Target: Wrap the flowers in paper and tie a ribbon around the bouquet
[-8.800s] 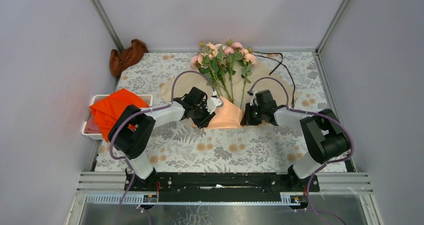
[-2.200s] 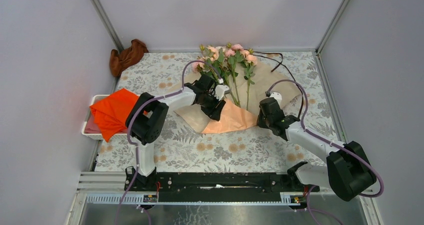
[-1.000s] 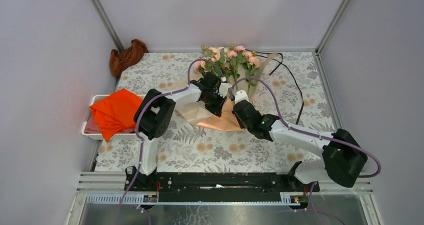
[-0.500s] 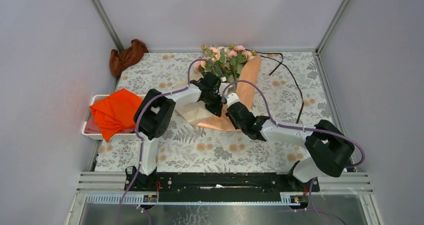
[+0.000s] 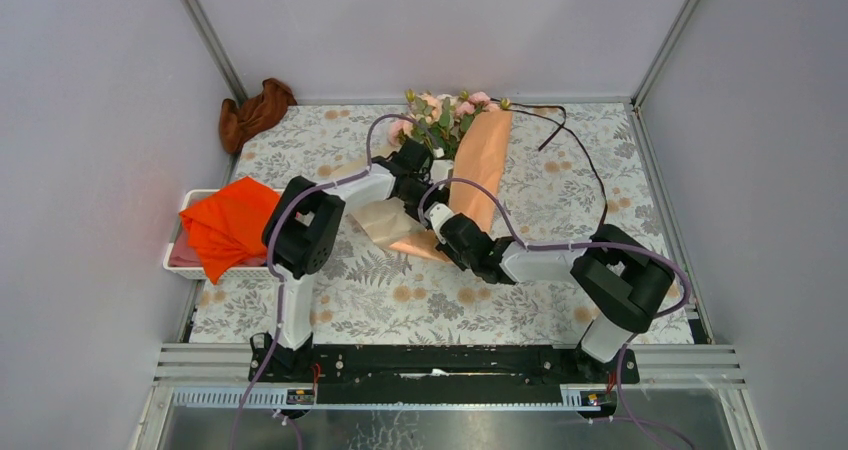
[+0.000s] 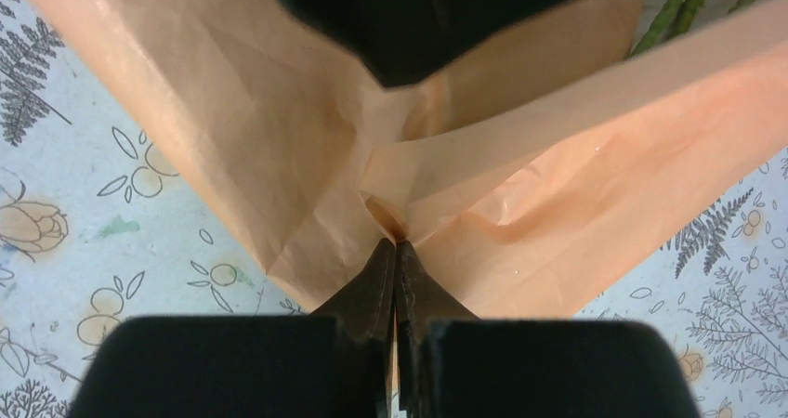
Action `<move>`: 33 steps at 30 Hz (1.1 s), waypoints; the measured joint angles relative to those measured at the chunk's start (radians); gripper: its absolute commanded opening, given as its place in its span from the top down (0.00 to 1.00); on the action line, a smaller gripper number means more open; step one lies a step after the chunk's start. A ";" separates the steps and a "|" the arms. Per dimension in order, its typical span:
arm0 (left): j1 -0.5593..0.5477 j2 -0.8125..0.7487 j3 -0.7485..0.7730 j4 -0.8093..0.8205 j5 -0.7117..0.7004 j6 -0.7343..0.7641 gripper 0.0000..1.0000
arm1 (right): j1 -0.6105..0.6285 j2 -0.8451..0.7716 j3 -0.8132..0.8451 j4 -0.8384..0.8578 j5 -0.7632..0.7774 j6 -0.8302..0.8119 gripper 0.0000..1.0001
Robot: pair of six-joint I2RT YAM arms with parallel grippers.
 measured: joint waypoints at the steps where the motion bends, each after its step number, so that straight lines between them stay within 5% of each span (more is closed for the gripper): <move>1: 0.009 -0.004 0.000 -0.001 0.000 -0.005 0.45 | 0.000 0.006 0.005 0.000 0.000 -0.004 1.00; 11: 0.212 -0.204 0.001 -0.001 0.061 -0.043 0.02 | 0.002 0.029 0.029 0.002 0.002 -0.007 1.00; 18: 0.199 -0.335 0.003 0.150 0.195 -0.147 0.01 | 0.002 0.032 0.033 -0.001 0.002 -0.007 1.00; 29: 0.094 -0.134 0.050 0.183 0.196 -0.214 0.02 | 0.003 0.036 0.040 -0.006 0.002 -0.007 1.00; 31: 0.076 -0.122 0.069 0.185 0.193 -0.217 0.10 | 0.003 0.037 0.043 -0.011 0.002 -0.007 1.00; 33: 0.063 -0.109 0.102 0.184 0.181 -0.222 0.30 | 0.003 0.037 0.045 -0.014 0.002 -0.008 1.00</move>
